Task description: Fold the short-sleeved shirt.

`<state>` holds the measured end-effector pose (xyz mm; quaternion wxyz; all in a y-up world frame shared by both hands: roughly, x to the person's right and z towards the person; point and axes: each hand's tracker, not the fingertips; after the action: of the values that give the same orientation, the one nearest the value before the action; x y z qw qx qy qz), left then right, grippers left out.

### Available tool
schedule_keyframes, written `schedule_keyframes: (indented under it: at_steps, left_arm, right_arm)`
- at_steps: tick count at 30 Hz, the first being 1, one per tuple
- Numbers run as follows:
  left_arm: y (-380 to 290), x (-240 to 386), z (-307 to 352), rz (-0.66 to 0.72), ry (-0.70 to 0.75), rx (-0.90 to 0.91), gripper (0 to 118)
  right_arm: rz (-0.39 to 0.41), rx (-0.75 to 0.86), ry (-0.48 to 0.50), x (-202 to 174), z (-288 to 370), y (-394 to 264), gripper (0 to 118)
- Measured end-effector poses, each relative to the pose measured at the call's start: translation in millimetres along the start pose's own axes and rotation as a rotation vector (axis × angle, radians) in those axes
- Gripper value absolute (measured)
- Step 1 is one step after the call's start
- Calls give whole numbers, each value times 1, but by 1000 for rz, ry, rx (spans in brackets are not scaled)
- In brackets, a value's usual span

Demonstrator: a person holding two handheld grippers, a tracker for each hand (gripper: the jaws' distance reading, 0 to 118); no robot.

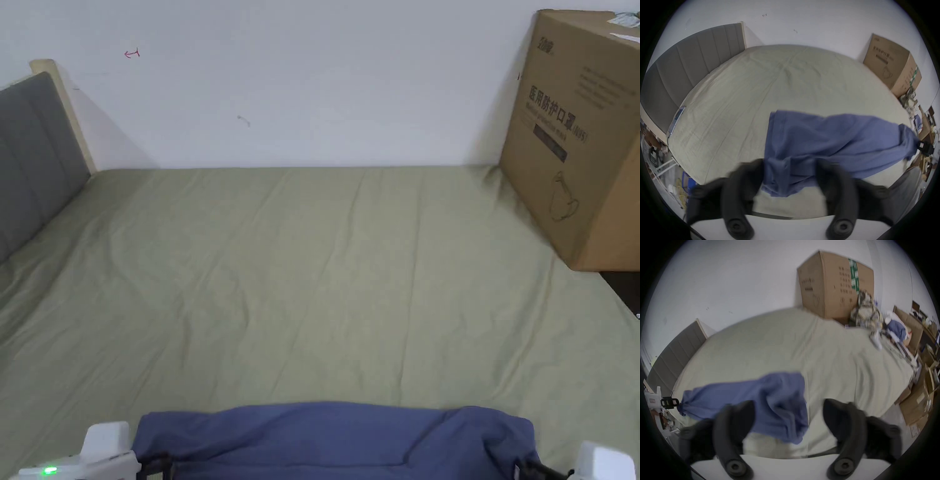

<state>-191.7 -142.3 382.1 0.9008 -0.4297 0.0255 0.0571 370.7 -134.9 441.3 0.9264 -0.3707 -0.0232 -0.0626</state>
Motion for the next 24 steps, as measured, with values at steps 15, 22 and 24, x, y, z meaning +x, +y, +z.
schedule_keyframes:
  at_steps: [15, 22, 24]
  left_arm:
    - [76, 67, 122, -4, -9, 619, 99]
    - [73, 77, 130, 30, -42, 706, 1]
    - [71, 80, 129, 18, -41, 705, 0]
  right_arm:
    - [140, 555, 72, -102, 95, 114, 89]
    - [180, 608, 32, -120, 94, 114, 0]
    - [150, 611, 59, -122, 94, 112, 0]
